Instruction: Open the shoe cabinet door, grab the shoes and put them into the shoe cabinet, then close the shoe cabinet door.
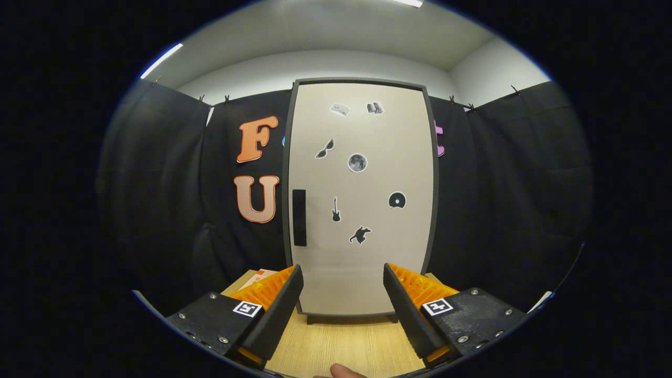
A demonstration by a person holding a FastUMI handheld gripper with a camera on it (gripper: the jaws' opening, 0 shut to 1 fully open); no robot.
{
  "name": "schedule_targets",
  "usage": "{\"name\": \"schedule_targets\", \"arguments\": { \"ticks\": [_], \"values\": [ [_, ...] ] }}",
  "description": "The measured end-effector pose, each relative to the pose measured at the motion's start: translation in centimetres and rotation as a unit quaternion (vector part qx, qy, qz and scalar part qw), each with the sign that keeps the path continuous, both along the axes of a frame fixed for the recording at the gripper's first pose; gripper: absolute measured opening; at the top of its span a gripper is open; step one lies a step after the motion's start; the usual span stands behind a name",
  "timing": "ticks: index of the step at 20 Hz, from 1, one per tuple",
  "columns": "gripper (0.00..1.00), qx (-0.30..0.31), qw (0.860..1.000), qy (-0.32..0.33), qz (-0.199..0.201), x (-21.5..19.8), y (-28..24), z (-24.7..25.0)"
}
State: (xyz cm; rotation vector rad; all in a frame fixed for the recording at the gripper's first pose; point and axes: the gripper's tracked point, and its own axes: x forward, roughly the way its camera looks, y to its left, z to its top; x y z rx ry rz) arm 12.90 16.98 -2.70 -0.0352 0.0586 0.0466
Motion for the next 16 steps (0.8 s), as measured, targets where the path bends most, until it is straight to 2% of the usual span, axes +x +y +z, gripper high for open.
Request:
{"name": "schedule_targets", "arguments": {
  "ticks": [5, 8, 16],
  "values": [
    [0.95, -0.014, 1.000, 0.005, 0.018, -3.5, -2.8, 1.0],
    [0.96, 0.006, 1.000, 0.000, 0.014, -5.0, -4.8, 1.3],
    [0.96, 0.005, 1.000, -0.010, 0.010, -6.2, -7.3, 2.1]
  ]
}}
